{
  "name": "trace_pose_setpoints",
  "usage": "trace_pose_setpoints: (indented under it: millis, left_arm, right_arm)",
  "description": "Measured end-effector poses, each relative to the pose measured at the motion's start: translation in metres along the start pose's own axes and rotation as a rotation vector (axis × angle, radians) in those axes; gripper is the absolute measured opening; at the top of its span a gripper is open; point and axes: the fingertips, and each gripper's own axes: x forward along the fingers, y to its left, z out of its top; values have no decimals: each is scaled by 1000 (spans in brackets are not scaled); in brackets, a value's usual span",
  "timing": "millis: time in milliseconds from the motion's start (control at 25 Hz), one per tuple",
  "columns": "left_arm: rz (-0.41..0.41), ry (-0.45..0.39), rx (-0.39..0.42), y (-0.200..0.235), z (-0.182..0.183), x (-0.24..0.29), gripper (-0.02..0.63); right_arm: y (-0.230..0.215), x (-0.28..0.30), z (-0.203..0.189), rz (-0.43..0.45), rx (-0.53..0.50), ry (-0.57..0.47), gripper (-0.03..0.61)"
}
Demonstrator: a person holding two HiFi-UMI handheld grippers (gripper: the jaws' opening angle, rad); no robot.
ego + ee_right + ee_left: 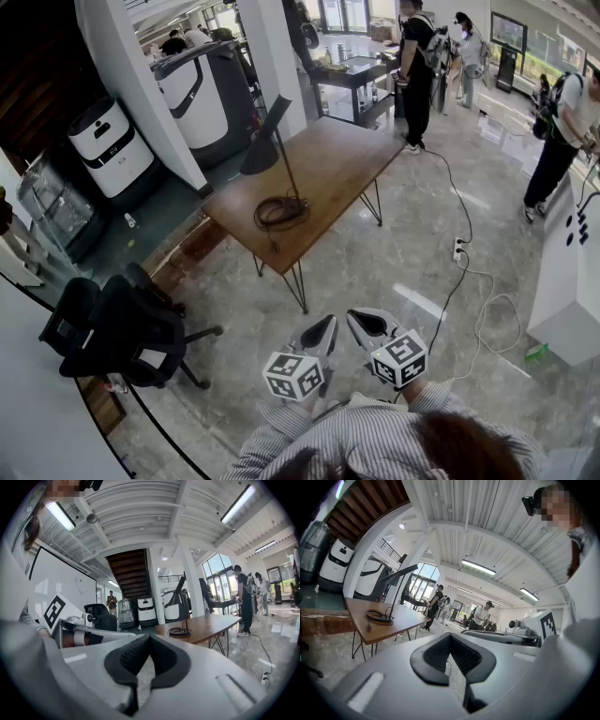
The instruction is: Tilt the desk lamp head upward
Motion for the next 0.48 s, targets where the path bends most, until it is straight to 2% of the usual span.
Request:
trace_pose_setpoints:
  millis: [480]
  left_arm:
    - [34, -9, -3, 19, 9, 9, 3]
  right_arm:
    - [-7, 21, 5, 34, -11, 6, 3]
